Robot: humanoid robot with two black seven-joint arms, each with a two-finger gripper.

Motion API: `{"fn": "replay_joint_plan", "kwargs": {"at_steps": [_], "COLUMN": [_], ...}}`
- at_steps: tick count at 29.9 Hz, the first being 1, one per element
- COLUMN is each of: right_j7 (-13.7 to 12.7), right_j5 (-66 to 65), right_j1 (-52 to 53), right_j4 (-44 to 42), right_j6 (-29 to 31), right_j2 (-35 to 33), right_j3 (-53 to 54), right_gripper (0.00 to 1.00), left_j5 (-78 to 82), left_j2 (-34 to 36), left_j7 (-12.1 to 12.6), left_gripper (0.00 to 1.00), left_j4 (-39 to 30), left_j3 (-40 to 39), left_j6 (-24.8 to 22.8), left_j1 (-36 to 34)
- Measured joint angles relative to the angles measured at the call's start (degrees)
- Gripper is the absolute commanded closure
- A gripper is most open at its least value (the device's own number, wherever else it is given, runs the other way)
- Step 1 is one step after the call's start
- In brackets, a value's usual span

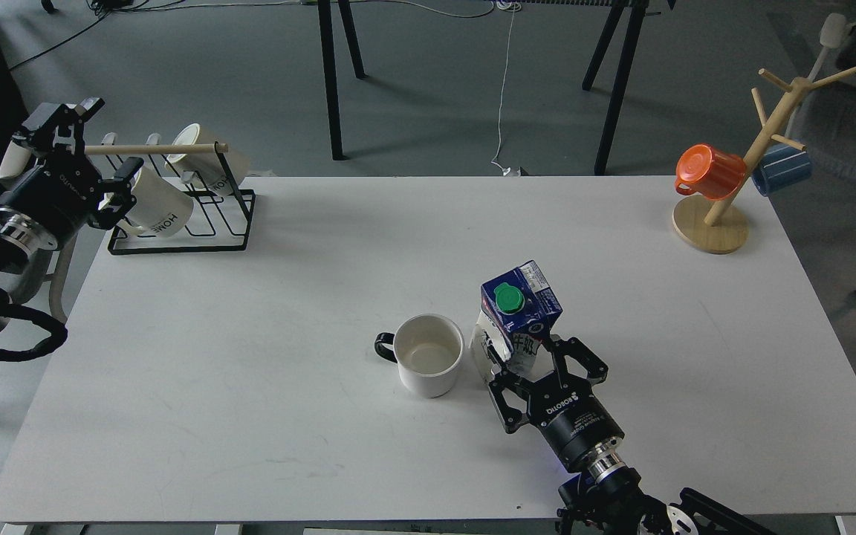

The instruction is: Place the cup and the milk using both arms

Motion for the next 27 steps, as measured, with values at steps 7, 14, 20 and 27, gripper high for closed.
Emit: {"fn": "replay_joint_plan", "kwargs": {"at_steps": [7, 14, 20, 27], "right_j7": [0.0, 0.0, 0.4, 1.3], "right_j5": [0.0, 0.0, 0.0, 0.4], "right_j1": [-1.3, -5.1, -10.9, -19.8], "right_j4": [4.1, 10.9, 15.8, 17.9], "right_j6": [0.0, 0.0, 0.0, 0.0], "right_j2": [-2.3, -8.5, -16.7, -29.9], "right_j3": [0.0, 0.3, 0.9, 5.2], "right_gripper": [0.02, 0.02, 0.02, 0.03], "left_j5": [0.0, 0.0, 0.0, 0.0], "left_j2": [0.0, 0.0, 0.0, 0.0], "left_j7": [0.0, 0.0, 0.0, 0.0], "left_gripper": [0.03, 0.03, 0.03, 0.03], "left_j4": [0.0, 0.0, 0.0, 0.0], "left_j3": [0.0, 0.0, 0.0, -0.1], "left_j6": [0.0, 0.0, 0.0, 0.0], "left_j1": [0.4, 0.4, 0.4, 0.4]}}
